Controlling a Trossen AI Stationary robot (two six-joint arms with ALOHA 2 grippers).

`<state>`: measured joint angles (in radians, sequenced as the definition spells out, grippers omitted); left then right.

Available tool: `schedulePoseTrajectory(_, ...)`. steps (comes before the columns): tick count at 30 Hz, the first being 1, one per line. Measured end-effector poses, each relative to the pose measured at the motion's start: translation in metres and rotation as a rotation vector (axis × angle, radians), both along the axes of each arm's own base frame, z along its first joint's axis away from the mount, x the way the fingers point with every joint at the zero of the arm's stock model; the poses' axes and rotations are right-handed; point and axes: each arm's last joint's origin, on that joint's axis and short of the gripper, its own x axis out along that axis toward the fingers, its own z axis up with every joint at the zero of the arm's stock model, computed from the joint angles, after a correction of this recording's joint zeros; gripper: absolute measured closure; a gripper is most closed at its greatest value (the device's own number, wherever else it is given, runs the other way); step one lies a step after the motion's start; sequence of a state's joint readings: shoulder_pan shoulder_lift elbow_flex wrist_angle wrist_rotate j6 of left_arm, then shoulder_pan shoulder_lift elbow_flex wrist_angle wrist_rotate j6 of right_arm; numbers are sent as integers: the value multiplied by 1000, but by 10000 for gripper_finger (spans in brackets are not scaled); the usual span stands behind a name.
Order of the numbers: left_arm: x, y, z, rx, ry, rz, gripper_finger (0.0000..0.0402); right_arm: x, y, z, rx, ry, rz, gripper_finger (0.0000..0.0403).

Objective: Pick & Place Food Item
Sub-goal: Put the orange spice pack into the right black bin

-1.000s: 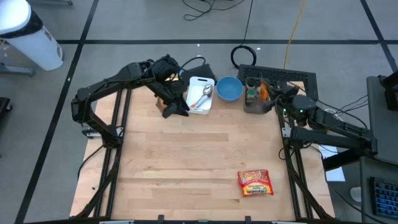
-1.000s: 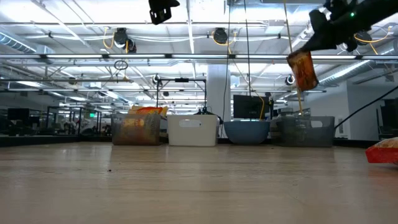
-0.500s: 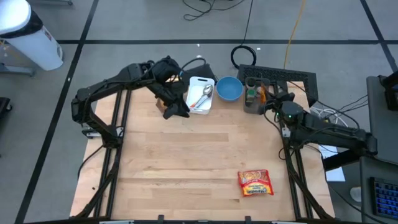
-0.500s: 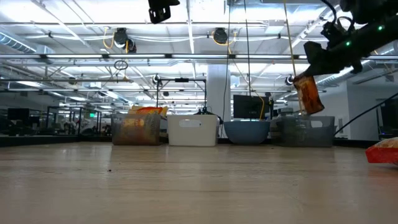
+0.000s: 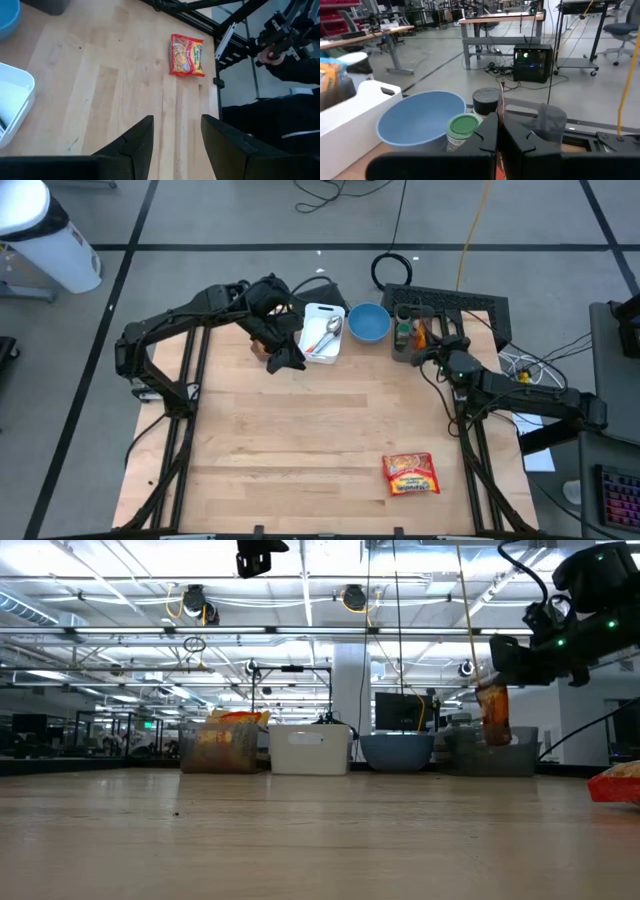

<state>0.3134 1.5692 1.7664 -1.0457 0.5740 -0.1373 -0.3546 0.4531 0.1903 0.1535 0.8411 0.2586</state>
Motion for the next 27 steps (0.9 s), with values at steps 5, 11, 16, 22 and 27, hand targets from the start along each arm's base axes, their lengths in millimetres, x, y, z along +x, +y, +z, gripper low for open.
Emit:
schedulePoseTrajectory(5,0,0,0,-10,3,10,231,1,-1,-3,-4,51,4,403)
schedulePoseTrajectory(11,1,1,1,8,2,41,231,6,-2,-7,13,83,3,403)
schedulePoseTrajectory(16,7,0,5,9,-60,53,231,12,-5,-12,16,138,3,403)
schedulePoseTrajectory(22,11,-6,9,3,-100,44,231,13,-12,-26,61,167,-50,403)
schedulePoseTrajectory(27,13,-12,9,-15,-91,40,231,11,-15,-35,38,110,-66,403)
